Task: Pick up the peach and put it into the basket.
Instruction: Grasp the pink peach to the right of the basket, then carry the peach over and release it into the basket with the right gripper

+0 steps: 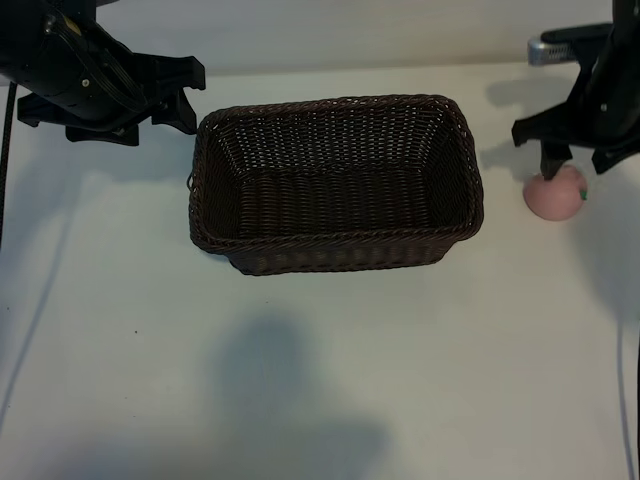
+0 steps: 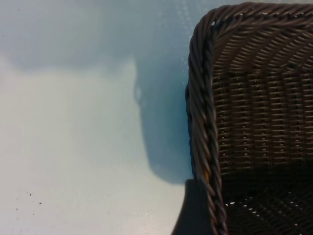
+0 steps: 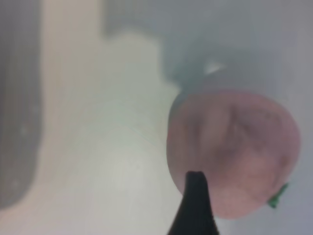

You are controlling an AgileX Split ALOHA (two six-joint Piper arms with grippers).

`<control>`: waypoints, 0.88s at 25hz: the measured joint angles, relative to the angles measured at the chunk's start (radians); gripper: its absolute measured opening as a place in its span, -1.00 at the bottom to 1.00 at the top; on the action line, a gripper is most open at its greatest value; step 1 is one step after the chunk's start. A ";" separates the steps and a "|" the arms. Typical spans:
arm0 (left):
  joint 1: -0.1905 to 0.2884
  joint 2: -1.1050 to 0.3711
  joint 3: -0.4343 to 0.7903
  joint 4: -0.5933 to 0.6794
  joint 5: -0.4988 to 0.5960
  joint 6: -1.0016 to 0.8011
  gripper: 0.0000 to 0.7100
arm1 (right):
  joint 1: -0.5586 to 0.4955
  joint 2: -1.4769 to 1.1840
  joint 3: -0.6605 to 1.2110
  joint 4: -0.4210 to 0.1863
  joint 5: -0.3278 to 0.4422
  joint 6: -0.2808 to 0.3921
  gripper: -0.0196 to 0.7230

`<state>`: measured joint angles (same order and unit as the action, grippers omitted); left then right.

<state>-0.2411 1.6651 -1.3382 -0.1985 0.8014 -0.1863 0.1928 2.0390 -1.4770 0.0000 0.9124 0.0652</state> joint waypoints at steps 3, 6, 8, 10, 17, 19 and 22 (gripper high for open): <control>0.000 0.000 0.000 0.000 0.000 0.000 0.56 | 0.000 0.001 0.034 0.000 -0.055 0.000 0.54; 0.000 0.000 0.000 0.000 0.000 0.000 0.56 | 0.000 0.006 0.066 0.000 -0.125 0.001 0.40; 0.000 0.000 0.000 0.000 0.000 0.000 0.56 | 0.000 0.018 0.073 0.000 -0.144 0.004 0.25; 0.000 0.000 0.000 0.000 0.000 0.000 0.56 | 0.000 0.034 0.074 0.000 -0.150 0.015 0.00; 0.000 0.000 0.000 0.000 -0.002 -0.001 0.56 | 0.000 0.024 0.045 0.000 -0.092 0.048 -0.83; 0.000 0.000 0.000 0.000 -0.003 -0.002 0.56 | 0.000 0.004 0.019 0.000 -0.034 0.047 -0.84; 0.000 0.000 0.000 0.000 -0.003 -0.002 0.56 | 0.000 -0.049 -0.039 0.000 0.071 0.039 -0.84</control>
<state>-0.2411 1.6651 -1.3382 -0.1985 0.7984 -0.1885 0.1928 1.9903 -1.5162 0.0000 0.9830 0.1037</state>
